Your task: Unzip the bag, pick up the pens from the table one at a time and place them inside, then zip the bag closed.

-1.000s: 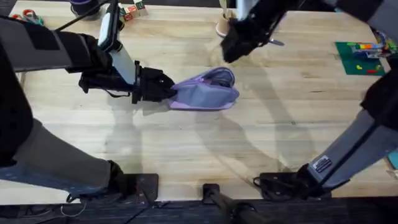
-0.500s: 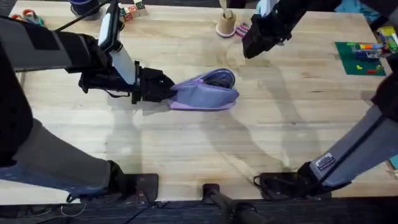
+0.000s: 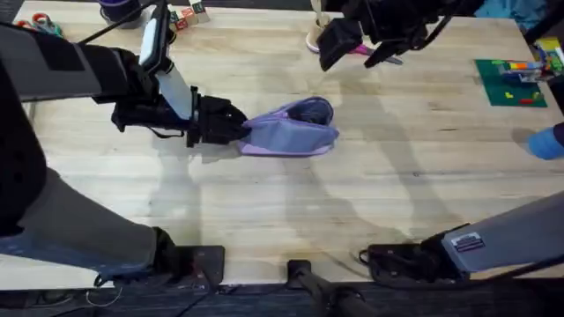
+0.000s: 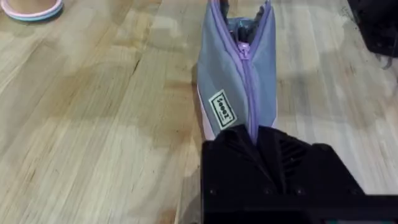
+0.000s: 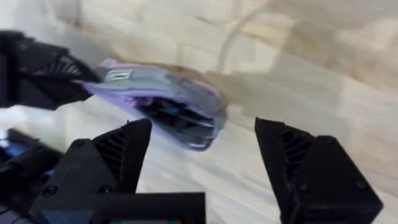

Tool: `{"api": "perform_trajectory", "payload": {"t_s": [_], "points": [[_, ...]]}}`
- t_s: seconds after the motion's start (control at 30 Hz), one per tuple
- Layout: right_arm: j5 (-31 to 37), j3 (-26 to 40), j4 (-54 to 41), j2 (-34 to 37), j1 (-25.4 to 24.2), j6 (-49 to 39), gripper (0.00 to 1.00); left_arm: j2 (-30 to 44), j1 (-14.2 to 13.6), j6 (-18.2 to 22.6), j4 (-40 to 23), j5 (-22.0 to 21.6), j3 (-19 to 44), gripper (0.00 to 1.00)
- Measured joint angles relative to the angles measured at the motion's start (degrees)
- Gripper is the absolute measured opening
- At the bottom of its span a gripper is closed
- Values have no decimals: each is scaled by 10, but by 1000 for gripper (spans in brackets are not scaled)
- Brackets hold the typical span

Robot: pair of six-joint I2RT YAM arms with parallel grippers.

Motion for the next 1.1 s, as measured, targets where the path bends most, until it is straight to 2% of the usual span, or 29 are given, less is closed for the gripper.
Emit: {"api": "perform_trajectory", "payload": {"t_s": [0.5, 0.53, 0.57, 0.7, 0.73, 0.8, 1.1], "points": [[-132, 0, -33, -1, 7, 48, 996, 0, 0, 0, 0, 0, 0, 44], [-139, 0, -33, -1, 7, 51, 996, 0, 0, 2, 0, 0, 0, 92], [-145, 0, -33, -1, 7, 52, 996, 0, 0, 0, 0, 2, 0, 214], [-159, 0, -32, -1, 7, 56, 996, 0, 0, 0, 0, 9, 0, 852], [-160, 0, -32, -1, 7, 57, 996, 0, 0, -2, 0, 9, 0, 956], [-162, 0, -32, -1, 7, 58, 996, 0, 0, -1, 2, 9, 0, 990], [-184, 0, -32, -1, 7, 59, 995, 0, 1, -1, 7, 7, 0, 995]]}}
